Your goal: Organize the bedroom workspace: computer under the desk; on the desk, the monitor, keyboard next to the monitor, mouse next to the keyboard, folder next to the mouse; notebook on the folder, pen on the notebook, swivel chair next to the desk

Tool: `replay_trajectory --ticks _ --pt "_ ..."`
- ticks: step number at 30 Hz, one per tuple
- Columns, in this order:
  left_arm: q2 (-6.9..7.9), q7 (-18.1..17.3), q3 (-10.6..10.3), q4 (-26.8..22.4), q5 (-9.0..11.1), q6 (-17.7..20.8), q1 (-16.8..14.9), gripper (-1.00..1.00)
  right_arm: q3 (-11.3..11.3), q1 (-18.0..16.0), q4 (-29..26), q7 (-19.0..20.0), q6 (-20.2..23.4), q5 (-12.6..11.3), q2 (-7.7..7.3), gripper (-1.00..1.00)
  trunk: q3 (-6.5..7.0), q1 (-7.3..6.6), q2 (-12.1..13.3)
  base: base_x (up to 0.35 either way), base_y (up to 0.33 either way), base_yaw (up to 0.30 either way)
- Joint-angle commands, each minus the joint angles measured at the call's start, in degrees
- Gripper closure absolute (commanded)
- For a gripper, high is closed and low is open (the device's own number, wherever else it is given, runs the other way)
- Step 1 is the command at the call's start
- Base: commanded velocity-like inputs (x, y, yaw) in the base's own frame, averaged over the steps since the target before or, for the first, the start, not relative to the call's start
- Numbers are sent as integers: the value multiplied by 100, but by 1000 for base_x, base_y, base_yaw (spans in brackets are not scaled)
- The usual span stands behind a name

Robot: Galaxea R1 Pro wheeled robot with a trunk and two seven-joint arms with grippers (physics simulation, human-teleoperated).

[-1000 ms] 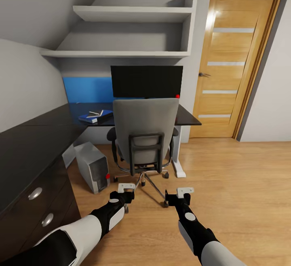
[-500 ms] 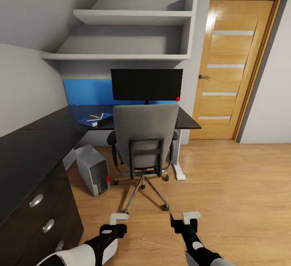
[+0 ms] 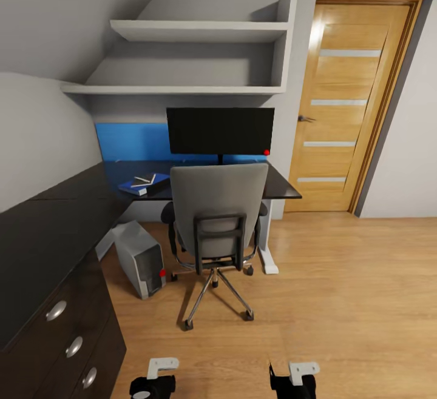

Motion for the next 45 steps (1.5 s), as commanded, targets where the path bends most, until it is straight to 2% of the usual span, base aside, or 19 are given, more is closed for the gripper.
replay_trajectory --ticks 1,7,15,25,37,45 --pt "20 20 -49 0 40 -16 5 -100 6 36 10 -54 -9 60 -5 -100 13 -24 39 0 0 0" --pt "131 18 -49 2 40 -27 28 -100 6 362 15 -48 -4 62 -19 -100 121 -155 280 0 0 0" --pt "188 25 -49 2 47 -30 33 -100 8 522 13 -47 -3 62 -29 -100 264 -331 600 0 0 0" --pt "263 22 -55 -5 41 -40 34 -100 10 545 13 -47 -3 62 -30 -100 444 -551 1002 0 0 0" --pt "302 29 -57 3 47 -494 112 -100 9 548 12 -47 -3 62 -30 -100 659 -814 1483 0 0 0" --pt "304 27 -60 -3 41 -544 160 -100 9 548 12 -47 -3 62 -30 -100 803 -990 1804 0 0 0"
